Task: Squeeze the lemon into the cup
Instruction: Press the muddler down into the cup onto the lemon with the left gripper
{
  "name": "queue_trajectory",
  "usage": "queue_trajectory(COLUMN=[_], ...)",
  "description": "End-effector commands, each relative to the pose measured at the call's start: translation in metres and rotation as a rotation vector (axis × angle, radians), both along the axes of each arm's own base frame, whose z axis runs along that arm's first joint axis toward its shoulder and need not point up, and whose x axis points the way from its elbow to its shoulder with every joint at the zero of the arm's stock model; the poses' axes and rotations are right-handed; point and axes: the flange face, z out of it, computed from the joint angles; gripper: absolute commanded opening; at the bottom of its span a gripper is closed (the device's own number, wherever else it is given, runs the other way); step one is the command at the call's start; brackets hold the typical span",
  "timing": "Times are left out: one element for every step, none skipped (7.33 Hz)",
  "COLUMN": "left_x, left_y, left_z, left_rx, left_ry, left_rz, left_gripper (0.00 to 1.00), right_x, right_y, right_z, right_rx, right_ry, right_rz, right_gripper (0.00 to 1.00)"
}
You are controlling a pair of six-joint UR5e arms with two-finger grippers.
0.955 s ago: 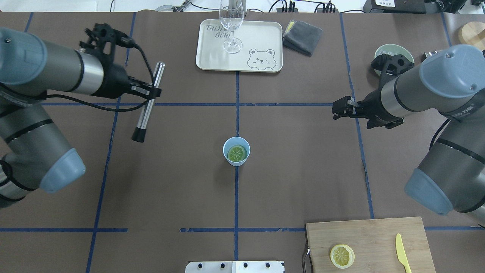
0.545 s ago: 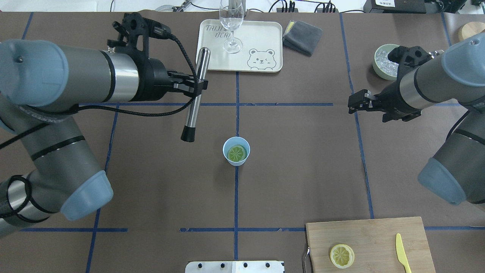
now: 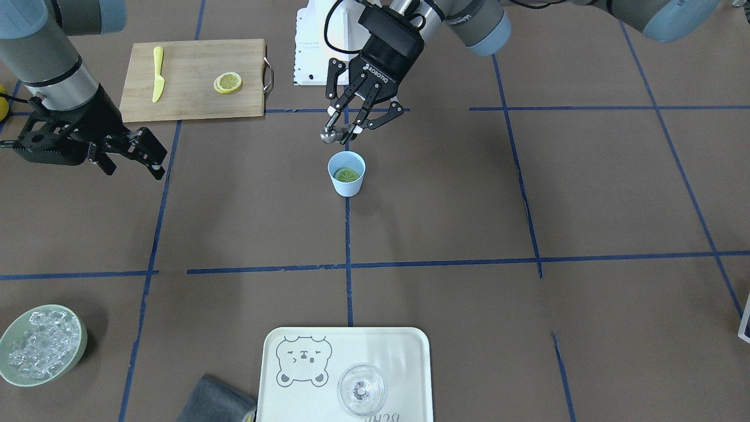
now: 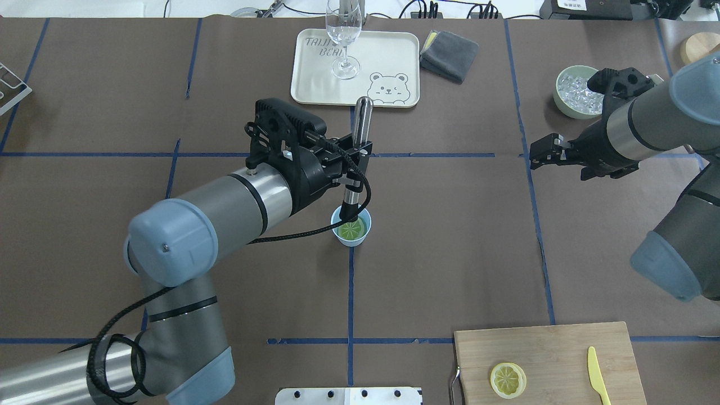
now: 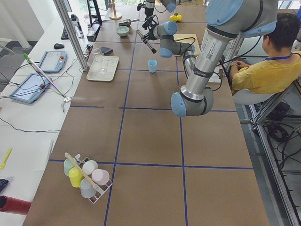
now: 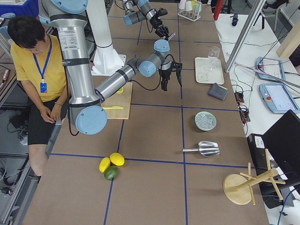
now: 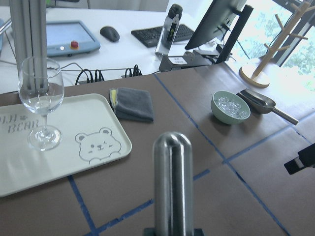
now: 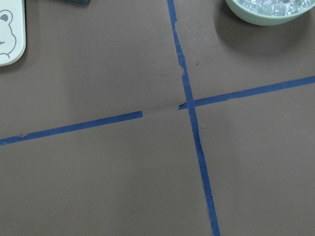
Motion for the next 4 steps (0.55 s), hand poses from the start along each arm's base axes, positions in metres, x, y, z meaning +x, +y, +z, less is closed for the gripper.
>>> queue_trajectory(left_x=[0.017,0.016,0.037,0.058], left_y=[0.004,0.005,0.019,0.025], left_z=[0.018,0.016,0.03,0.044], left_rx=[0.008,0.061,0.069,0.067], left_ry=[0.075,0.02,-0.016,-0.006], left_rz=[-0.147,-0.18,-0.202,-0.22], left_gripper=[0.0,0.0,0.0,0.0], right_x=[0.002,0.007,0.016,0.033], right_y=[0.0,0.001,0.0,-0.003], right_z=[0.001,0.001,0.004,0.015], right_rx=[-0.001,-0.005,-0.02,-0.002], right_ry=[0.001,-0.006,-0.021,-0.031], right_rz=[0.002,0.004,-0.016,-0.078], right_gripper=[1.0,1.0,1.0,1.0])
